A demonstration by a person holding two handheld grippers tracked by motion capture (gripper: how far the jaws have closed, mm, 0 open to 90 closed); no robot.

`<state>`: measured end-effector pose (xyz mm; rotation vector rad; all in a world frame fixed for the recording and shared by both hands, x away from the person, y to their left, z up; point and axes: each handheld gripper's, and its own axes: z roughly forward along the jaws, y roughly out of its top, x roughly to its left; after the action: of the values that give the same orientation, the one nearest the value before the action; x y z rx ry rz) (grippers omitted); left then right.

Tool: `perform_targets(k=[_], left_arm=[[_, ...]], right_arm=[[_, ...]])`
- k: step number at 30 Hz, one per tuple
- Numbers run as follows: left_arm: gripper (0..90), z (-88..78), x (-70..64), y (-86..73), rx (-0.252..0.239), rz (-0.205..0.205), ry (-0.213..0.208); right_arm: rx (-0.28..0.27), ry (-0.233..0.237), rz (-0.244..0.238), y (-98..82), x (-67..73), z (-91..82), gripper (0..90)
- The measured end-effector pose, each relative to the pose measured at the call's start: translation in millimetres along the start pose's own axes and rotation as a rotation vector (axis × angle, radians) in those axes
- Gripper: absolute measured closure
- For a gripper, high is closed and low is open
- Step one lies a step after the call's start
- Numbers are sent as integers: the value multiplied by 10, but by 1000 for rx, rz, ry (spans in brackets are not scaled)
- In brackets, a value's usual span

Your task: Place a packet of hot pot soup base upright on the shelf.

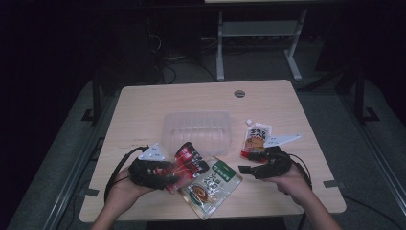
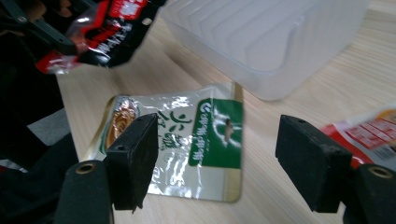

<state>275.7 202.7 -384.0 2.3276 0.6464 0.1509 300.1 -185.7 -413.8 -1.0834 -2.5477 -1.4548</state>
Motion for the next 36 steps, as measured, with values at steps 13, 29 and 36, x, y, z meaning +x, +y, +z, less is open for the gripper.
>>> perform_targets(k=[13, 29, 36], left_arm=[[415, 225, -112, 263, -13, 84, -48], [415, 400, -323, 253, -56, 156, -76], [415, 449, -386, 260, -64, 185, -86]], right_arm=[[-25, 85, 4, 234, 85, 137, 333], [-12, 149, 1, 263, 199, 343, 334], [12, 190, 19, 188, 192, 432, 334]])
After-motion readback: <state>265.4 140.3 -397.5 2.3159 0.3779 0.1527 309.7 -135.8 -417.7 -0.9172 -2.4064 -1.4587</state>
